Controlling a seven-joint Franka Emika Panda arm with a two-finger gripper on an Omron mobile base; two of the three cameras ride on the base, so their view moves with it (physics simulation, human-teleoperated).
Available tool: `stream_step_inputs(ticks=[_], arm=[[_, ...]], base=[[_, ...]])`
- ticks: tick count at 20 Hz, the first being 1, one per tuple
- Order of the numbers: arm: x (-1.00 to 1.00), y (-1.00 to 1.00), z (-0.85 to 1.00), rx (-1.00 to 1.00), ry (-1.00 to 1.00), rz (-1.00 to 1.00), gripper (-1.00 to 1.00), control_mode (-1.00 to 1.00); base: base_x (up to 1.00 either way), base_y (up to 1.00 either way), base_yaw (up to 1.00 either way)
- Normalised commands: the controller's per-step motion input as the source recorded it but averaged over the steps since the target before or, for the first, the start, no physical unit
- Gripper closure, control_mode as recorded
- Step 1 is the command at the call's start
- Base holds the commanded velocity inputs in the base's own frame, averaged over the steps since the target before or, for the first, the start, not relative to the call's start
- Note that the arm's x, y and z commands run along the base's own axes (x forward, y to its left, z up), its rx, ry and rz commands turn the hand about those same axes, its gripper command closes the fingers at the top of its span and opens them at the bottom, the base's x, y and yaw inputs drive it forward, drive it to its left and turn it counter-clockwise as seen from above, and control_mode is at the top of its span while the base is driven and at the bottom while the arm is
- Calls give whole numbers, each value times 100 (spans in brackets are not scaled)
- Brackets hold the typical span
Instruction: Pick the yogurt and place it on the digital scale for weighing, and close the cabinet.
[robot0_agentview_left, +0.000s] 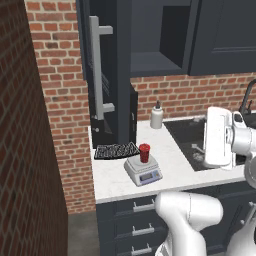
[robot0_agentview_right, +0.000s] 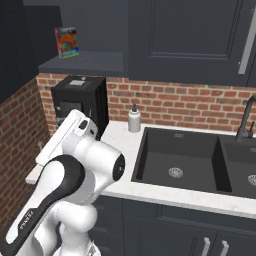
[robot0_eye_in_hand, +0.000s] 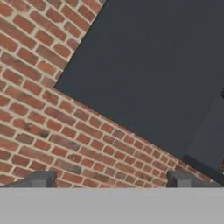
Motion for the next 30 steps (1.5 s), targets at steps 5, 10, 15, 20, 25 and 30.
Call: stream_step_inputs(ticks=[5,10,15,20,25,30], arm=[[-79,61,57,-2,-7,-10,-100,-100],[-62,77,57,-2,-17,-2,-100,-100],[-54,93,22,-16,-25,-2,-100,-100],[-11,91,-5,-22,-9,-8,-100,-100],[0,35,-19,1,-18,-5,-100,-100],[3,61,0,0,-30,0,-100,-100]], base=[[0,0,0],[0,0,0],[0,0,0],[0,0,0],[0,0,0],[0,0,0]])
